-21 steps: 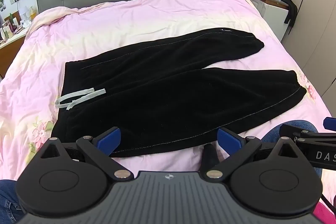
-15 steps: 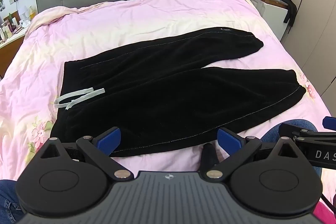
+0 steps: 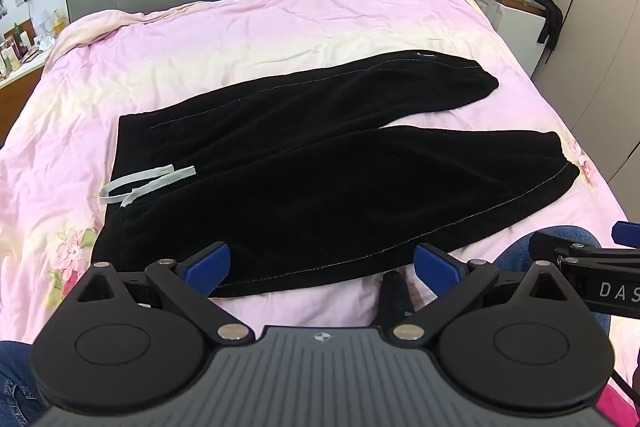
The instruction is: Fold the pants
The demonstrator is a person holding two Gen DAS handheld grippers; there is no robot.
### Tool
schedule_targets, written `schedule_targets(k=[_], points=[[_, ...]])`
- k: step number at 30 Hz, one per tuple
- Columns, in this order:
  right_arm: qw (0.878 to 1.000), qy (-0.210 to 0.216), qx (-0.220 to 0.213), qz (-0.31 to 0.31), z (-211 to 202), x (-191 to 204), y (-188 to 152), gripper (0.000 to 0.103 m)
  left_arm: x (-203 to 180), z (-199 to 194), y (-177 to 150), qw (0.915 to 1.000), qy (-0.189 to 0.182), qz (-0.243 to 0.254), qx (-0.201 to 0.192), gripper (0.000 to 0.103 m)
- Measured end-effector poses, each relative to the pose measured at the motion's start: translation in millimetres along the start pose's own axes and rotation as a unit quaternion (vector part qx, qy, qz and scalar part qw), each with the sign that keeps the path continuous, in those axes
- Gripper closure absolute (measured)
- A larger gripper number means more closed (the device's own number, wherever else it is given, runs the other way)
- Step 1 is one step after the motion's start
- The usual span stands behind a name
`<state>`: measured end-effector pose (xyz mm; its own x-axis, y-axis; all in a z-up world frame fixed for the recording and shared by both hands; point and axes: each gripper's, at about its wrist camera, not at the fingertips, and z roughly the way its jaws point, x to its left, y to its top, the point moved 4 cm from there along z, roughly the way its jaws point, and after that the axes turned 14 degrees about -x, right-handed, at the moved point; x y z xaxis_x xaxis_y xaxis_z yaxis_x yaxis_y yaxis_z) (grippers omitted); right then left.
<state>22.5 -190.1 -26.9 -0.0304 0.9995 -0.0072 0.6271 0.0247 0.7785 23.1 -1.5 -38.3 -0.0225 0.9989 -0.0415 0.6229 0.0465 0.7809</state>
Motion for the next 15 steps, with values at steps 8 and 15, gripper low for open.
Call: schedule_targets(k=[8, 15], points=[[1.000, -0.002, -0.002, 0.003, -0.6, -2.1, -0.1, 0.005, 0.1, 0.0, -2.6, 1.0000, -0.001, 0.000, 0.000, 0.000], [1.000, -0.002, -0.002, 0.004, -2.0, -1.3, 0.5, 0.005, -0.1, 0.1, -0.2, 1.0000, -0.003, 0.000, 0.002, 0.000]])
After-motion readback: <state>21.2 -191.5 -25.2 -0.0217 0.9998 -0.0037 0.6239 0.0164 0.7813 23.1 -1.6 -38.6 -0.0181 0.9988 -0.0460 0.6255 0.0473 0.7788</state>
